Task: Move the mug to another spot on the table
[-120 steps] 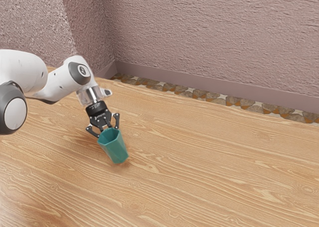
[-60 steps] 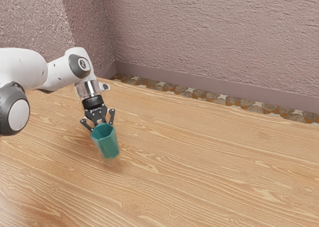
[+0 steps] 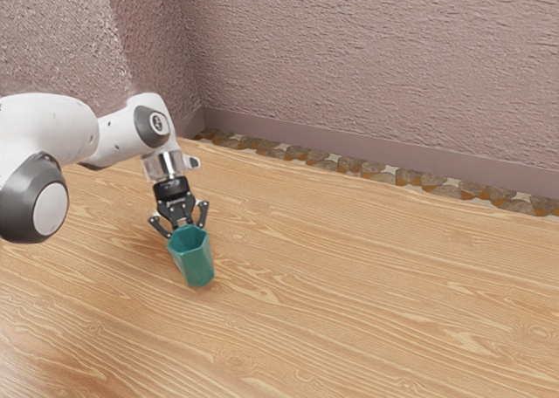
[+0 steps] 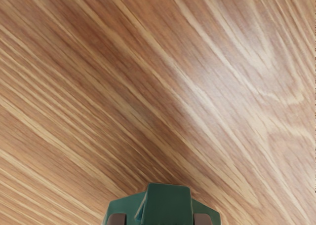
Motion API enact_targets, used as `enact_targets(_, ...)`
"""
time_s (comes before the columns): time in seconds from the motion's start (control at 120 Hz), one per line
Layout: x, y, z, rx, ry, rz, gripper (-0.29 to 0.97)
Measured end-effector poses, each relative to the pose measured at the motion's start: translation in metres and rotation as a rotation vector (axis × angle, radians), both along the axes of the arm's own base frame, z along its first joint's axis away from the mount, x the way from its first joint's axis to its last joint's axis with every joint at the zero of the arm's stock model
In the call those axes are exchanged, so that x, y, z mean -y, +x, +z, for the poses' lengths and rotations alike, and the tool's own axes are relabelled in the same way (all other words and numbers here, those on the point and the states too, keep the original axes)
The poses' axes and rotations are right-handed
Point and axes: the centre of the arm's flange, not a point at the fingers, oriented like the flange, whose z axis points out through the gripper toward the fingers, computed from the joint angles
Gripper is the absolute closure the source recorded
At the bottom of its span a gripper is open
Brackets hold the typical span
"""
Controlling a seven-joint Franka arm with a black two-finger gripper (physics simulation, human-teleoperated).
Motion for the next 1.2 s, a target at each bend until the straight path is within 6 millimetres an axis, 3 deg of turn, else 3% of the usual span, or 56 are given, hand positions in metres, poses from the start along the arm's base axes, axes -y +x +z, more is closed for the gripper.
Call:
enact_targets(0.167,0.0,0.004,0.0,0.005,0.017,-0.002,0.63)
enact_targets(0.717,-0.017,0.017,0.027,0.059,0.056,0.016,0.64)
enact_targets(1.2,-0.01,0.018,0.001,0.024,0.061,0.012,0.68)
